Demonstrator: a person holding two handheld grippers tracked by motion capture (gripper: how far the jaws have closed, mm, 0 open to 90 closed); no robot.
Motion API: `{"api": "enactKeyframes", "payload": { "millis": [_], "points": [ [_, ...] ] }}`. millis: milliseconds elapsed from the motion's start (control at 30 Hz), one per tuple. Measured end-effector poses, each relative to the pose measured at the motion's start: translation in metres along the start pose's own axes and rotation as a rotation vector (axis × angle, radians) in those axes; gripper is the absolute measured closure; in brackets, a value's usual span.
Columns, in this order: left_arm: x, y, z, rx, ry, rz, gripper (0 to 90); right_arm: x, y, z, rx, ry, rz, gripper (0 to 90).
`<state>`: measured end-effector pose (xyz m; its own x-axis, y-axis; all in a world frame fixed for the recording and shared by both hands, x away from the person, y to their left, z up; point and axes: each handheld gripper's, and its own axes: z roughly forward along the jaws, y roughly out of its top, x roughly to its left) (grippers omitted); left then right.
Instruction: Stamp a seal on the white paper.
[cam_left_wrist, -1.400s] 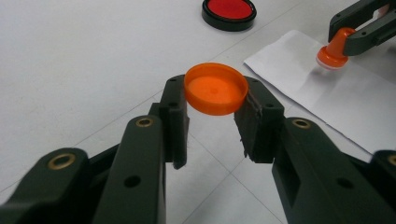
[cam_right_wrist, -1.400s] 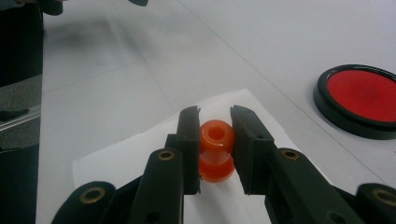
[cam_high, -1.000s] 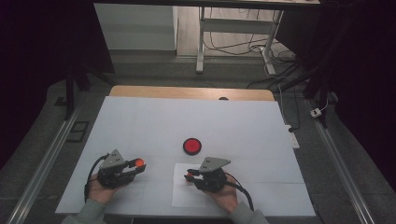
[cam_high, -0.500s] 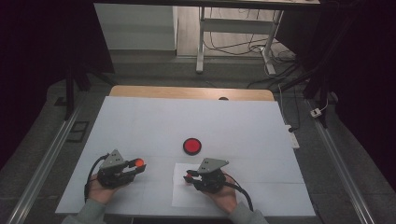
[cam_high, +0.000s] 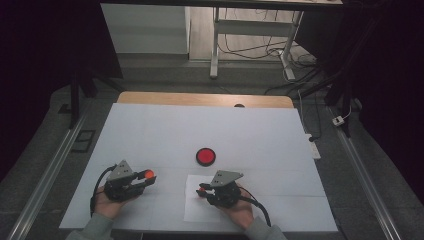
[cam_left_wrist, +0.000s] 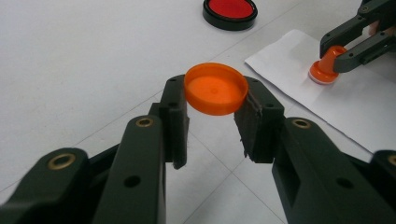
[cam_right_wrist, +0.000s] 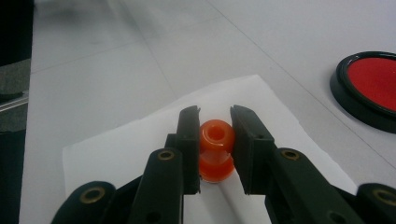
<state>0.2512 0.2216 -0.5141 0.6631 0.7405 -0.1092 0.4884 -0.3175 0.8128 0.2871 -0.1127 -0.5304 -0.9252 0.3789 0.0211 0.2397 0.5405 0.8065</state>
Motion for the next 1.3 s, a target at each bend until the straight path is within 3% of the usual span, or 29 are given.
{"api": "enactKeyframes", "payload": {
  "millis": [767,1300],
  "points": [
    [-0.0012,0.0001,-0.0006,-0.002,0.004,-0.001,65.0,0.0039,-0.0023,0.0000,0.010,-0.024,-0.047,72.5],
    [-0.0015,0.0001,-0.0014,-0.005,0.004,-0.002,65.1,0.0034,-0.0047,0.0006,-0.006,-0.019,-0.043,72.6]
  ]
}}
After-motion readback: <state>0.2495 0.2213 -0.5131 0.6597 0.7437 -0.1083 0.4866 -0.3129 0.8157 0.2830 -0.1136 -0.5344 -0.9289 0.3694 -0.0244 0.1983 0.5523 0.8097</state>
